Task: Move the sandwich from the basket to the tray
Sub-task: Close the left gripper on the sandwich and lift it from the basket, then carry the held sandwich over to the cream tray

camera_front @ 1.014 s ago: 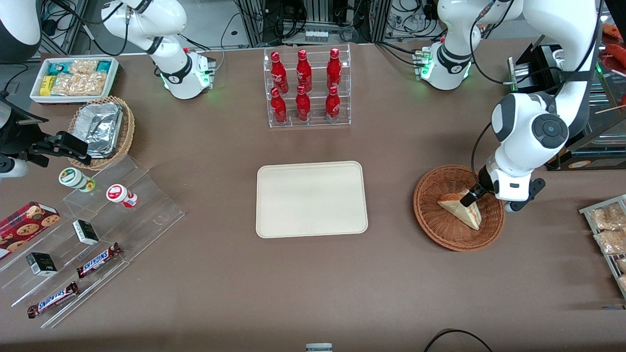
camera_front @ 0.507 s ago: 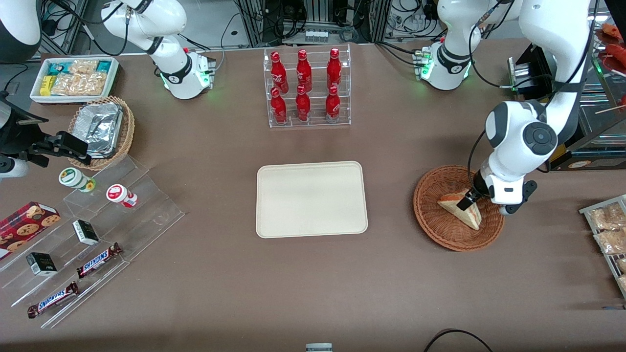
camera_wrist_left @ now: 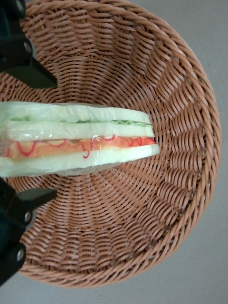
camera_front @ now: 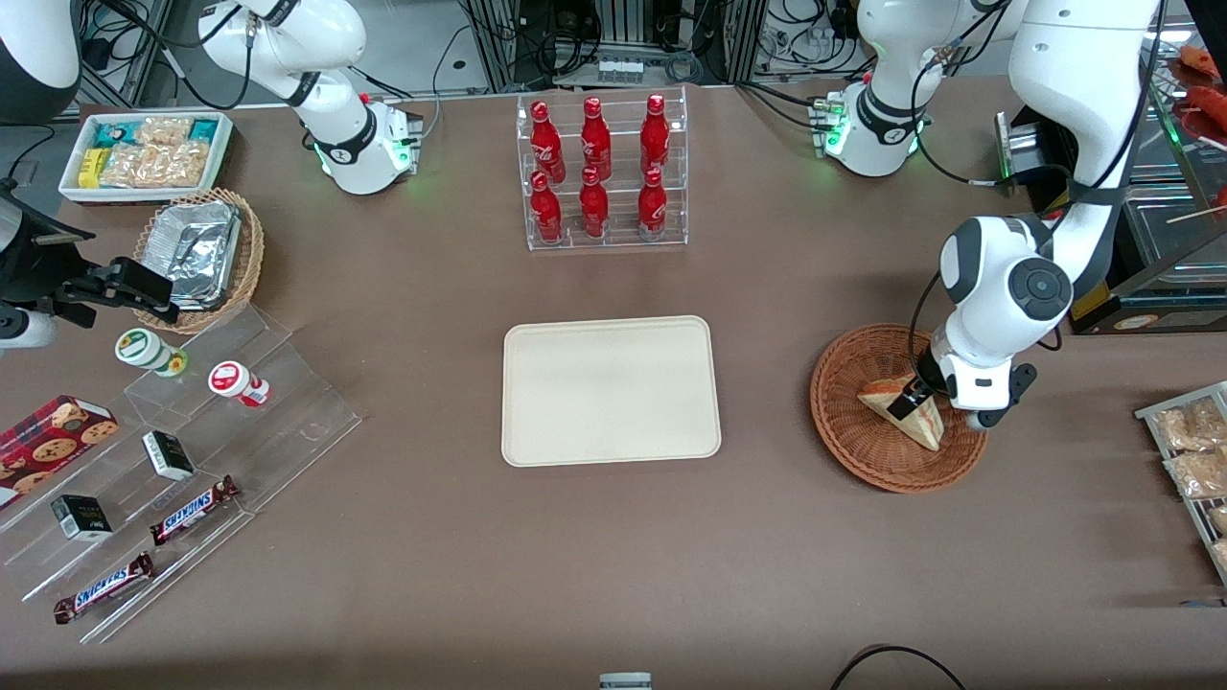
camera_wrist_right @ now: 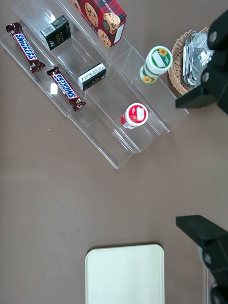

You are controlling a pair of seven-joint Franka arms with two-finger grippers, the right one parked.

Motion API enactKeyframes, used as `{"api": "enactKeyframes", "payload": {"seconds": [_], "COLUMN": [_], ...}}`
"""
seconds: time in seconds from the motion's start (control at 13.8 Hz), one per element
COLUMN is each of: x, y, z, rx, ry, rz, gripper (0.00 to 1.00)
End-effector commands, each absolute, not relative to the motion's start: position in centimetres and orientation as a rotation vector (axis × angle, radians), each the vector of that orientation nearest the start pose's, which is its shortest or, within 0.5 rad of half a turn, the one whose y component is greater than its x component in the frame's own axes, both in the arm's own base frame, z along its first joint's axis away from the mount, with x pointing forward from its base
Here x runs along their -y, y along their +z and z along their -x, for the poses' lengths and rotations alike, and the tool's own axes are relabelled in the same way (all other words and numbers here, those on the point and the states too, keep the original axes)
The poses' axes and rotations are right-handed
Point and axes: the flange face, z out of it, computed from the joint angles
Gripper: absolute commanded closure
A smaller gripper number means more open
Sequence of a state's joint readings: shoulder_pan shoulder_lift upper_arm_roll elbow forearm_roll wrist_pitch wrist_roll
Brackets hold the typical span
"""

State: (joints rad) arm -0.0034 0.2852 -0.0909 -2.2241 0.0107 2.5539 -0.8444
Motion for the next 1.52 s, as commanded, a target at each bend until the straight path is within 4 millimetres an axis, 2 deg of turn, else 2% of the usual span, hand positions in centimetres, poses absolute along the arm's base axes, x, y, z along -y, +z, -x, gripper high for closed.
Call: {"api": "enactKeyframes", "payload": {"seconds": [0.0,0.14,0.22,0.36,0.58,0.72,0.94,1.01,1.3,1.45], "x": [5.2,5.3,5.3,5.4,6.7,8.1,12.6,14.7,24.6,29.3], "y": [24.6,24.9,25.3,27.2,32.0,35.6,39.8,40.9,42.7,42.2], "z": [-55.1,-55.2,-55.2,-55.4,-56.0,-57.3,-58.5,-58.7,-58.6,-57.8], "rx": [1.199,1.199,1.197,1.195,1.148,1.114,1.007,0.947,0.713,0.604], "ry": [-0.064,-0.068,-0.075,-0.093,-0.097,-0.062,-0.053,-0.055,-0.081,-0.077], "rz": [2.945,2.946,2.948,2.950,2.959,2.958,2.993,3.014,3.101,3.130], "gripper": [0.44,0.65,0.69,0.71,0.73,0.73,0.73,0.73,0.73,0.77]}}
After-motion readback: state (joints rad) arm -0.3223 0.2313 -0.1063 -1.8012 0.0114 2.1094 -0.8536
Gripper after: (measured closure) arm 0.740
